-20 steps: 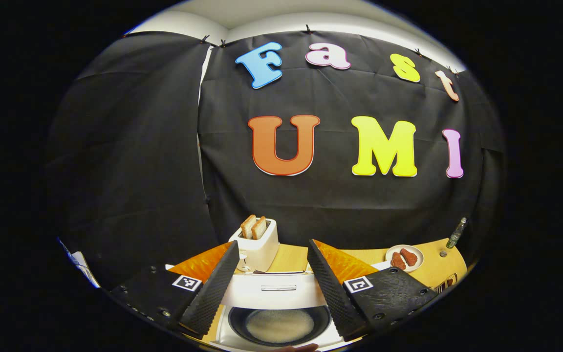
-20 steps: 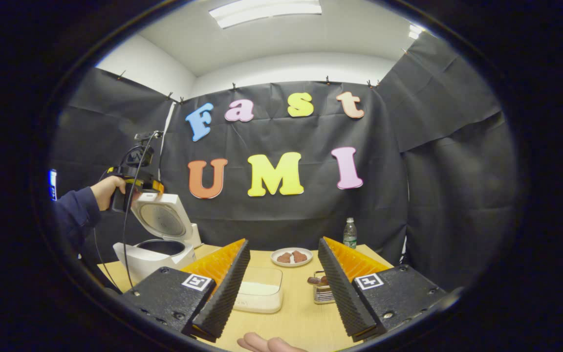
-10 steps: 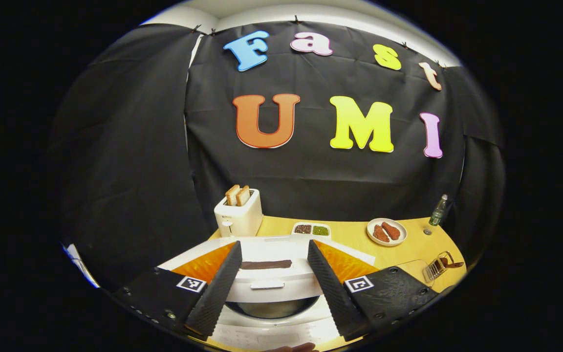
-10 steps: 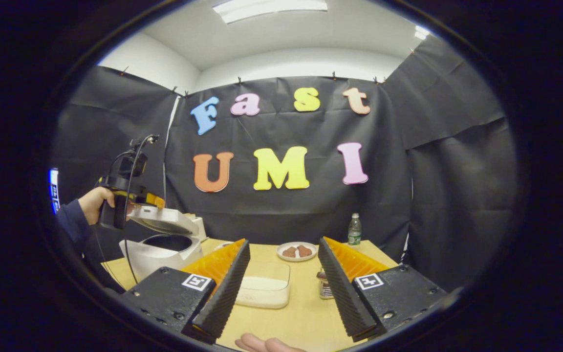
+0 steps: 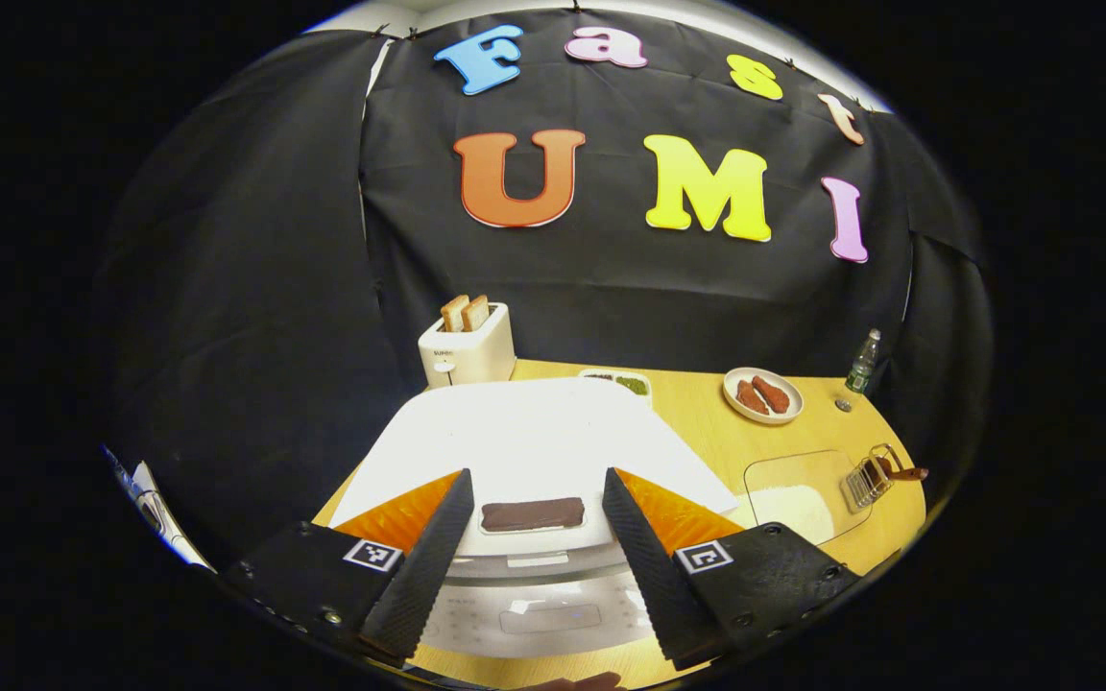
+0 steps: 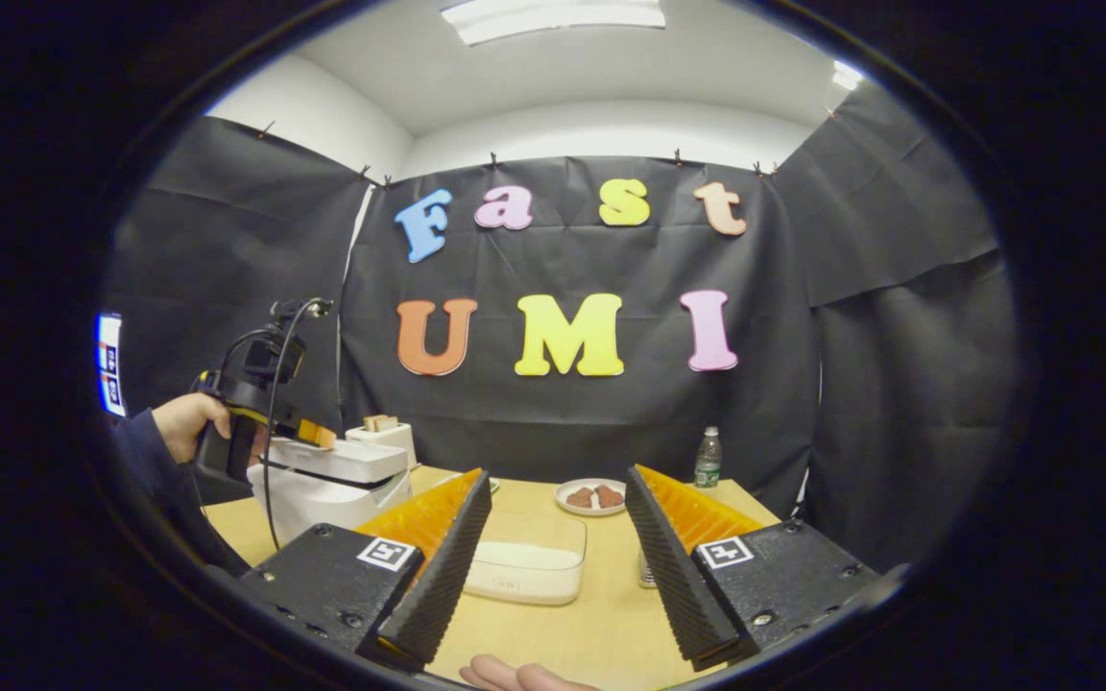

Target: Close the left gripper, press the button to open the rice cooker; take a wooden spoon from the chopstick holder with the right hand, scoop a spoonful of rice and pour it into the rice cooker, then put the wooden spoon back into the chopstick holder.

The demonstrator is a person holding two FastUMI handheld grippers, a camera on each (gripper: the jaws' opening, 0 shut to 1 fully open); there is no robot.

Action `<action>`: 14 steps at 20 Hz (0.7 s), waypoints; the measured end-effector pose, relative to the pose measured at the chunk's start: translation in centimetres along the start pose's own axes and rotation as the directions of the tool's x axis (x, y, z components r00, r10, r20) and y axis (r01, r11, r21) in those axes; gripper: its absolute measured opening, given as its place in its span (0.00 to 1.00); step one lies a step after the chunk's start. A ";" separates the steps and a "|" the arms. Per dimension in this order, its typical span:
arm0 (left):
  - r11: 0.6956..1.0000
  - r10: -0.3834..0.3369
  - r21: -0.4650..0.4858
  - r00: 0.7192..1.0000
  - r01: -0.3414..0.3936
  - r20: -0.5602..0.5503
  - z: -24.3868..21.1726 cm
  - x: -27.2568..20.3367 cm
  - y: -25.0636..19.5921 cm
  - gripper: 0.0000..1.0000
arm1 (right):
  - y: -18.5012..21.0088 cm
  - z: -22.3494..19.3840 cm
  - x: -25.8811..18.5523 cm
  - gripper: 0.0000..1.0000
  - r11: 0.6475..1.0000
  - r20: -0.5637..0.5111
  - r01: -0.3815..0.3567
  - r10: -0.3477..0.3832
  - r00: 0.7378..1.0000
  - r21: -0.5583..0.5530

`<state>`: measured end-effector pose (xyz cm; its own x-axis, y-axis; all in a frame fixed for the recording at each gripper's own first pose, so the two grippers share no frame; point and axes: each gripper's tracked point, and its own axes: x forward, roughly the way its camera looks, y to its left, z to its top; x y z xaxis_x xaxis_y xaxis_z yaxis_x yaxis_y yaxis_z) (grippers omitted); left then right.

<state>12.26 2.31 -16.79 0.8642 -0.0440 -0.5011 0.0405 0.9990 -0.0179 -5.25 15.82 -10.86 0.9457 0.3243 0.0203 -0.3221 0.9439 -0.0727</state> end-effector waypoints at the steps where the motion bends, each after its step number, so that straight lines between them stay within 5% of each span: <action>1: 1.000 -0.005 0.011 1.000 0.005 -0.015 -0.7 0.3 -0.3 0.89 | 0.0 -0.1 0.0 0.90 1.000 0.000 -0.001 0.001 1.000 -0.001; 14: 1.000 -0.007 0.009 0.997 0.007 -0.076 -2.3 2.5 -0.1 0.93 | -1.4 -1.4 -0.3 0.90 1.000 -0.006 0.004 -0.004 1.000 0.021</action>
<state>13.26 2.07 -20.04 0.8235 -0.0503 -0.5651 0.0515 0.9986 -0.0138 -5.05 14.26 -12.11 0.9473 0.3201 0.0146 -0.3190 0.9464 -0.0515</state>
